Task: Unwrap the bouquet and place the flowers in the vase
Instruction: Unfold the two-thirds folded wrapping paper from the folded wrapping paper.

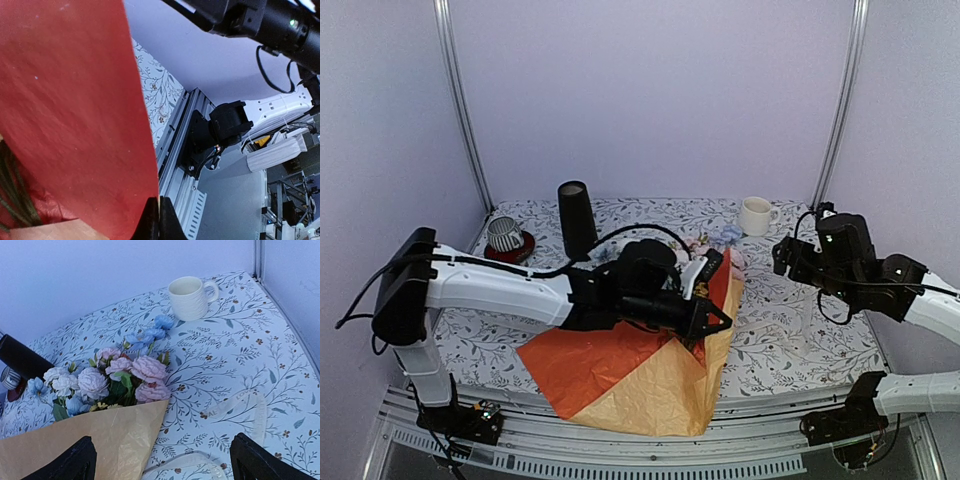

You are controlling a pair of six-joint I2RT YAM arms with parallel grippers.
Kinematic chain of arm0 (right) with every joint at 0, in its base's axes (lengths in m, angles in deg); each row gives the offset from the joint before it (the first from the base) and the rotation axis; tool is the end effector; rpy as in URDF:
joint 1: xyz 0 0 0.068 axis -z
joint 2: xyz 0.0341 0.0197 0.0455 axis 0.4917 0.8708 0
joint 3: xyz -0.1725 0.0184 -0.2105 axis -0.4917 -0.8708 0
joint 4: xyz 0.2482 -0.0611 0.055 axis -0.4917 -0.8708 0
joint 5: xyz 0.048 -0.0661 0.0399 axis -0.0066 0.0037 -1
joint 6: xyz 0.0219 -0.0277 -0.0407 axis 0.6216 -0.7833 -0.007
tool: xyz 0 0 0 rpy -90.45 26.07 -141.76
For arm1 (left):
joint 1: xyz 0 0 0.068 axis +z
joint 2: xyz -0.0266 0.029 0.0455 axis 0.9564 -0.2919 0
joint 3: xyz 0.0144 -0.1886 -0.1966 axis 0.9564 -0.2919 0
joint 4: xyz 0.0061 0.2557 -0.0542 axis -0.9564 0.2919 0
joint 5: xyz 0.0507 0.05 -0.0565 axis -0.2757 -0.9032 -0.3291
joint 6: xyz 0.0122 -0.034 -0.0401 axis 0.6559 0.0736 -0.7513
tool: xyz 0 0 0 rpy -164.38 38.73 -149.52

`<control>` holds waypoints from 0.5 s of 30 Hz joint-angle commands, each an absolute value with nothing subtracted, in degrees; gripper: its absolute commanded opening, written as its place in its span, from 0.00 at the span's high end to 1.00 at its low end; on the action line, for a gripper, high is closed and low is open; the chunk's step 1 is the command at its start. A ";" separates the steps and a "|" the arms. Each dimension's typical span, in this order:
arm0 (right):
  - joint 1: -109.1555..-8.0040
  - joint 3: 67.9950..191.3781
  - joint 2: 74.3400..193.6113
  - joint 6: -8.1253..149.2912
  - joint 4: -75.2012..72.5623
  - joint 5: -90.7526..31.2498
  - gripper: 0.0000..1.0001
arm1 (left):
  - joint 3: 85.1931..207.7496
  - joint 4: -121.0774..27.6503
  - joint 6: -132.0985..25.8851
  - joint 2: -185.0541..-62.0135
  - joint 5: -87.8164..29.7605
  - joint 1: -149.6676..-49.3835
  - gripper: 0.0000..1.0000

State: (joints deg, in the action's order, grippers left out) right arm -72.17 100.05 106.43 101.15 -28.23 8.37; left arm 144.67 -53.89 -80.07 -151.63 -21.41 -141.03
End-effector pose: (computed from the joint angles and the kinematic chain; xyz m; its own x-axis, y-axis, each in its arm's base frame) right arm 0.1589 0.1222 0.2930 -0.5049 0.2460 -0.8274 0.0340 0.9635 0.2657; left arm 0.1477 -0.3917 0.2428 -0.7325 0.2134 -0.6464 0.6765 0.3340 -0.6564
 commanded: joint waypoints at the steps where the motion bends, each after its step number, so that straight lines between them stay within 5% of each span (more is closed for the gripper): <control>1: -69.79 100.18 101.58 99.90 -34.80 10.43 0.05 | 151.19 -52.74 -78.42 -159.38 -19.50 -143.67 1.00; 15: -69.71 104.00 98.05 97.72 -39.27 7.73 0.01 | 168.37 -52.17 -79.33 -177.67 -11.95 -146.10 0.91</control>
